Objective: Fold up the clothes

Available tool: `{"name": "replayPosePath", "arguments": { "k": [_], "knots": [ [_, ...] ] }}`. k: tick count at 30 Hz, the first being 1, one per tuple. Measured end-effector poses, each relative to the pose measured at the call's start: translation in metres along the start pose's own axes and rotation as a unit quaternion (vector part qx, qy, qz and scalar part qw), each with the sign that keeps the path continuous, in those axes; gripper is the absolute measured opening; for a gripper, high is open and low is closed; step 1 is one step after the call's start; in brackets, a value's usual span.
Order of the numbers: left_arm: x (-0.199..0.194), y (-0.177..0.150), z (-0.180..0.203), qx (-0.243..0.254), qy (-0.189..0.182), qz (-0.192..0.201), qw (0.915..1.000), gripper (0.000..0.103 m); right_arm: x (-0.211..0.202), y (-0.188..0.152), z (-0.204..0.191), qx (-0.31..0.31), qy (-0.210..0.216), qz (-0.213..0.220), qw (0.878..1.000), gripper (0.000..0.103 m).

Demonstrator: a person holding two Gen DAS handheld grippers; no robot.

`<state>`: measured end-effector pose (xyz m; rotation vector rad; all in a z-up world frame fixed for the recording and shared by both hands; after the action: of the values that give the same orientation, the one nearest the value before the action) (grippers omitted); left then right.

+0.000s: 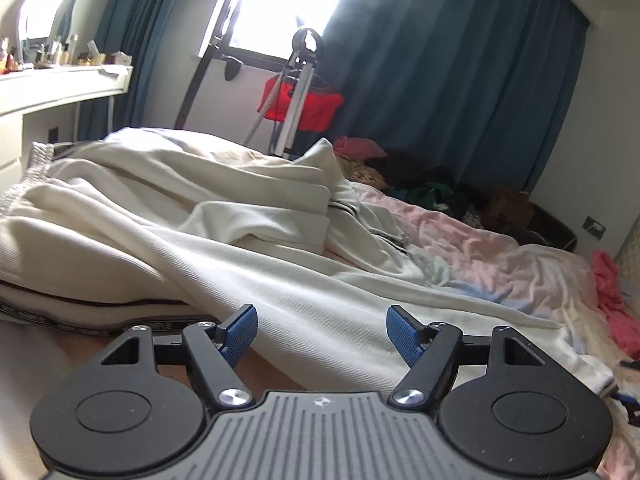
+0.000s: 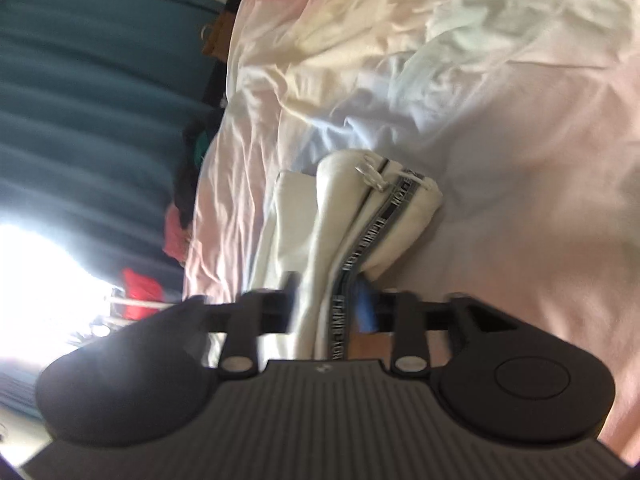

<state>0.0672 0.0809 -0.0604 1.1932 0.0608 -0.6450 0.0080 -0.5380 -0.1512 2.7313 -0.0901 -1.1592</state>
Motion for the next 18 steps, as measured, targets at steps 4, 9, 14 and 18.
{"name": "replayPosePath", "arguments": {
  "k": [4,9,14,18],
  "knots": [
    [-0.007,0.007,-0.012,-0.028,0.015,0.003,0.9995,0.075,0.002,-0.002,0.004,0.013,0.018,-0.008,1.000,0.086],
    [-0.029,0.012,-0.049,-0.129,0.029,-0.010,0.9911,0.076,0.009,0.002,0.001,-0.018,-0.013,0.012,1.000,0.084],
    [-0.072,0.002,-0.128,-0.321,0.058,0.013,0.9452,0.083,0.021,0.016,0.009,0.003,-0.032,0.032,0.999,0.068],
    [-0.088,-0.012,-0.180,-0.460,0.060,0.047,0.8846,0.083,0.027,0.027,0.015,-0.009,-0.055,0.050,0.997,0.043]
  ]
}}
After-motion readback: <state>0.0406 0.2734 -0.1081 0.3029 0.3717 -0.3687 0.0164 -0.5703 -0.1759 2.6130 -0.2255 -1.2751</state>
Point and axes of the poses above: each gripper's, at about its wrist camera, not at the fingertips, and x roughly the way its jaws point, z to its right, y to its top, the point moved 7 cm from there along x, roughly the way its jaws point, and after that the axes turned 15 degrees about -y, right-handed, at the moved point
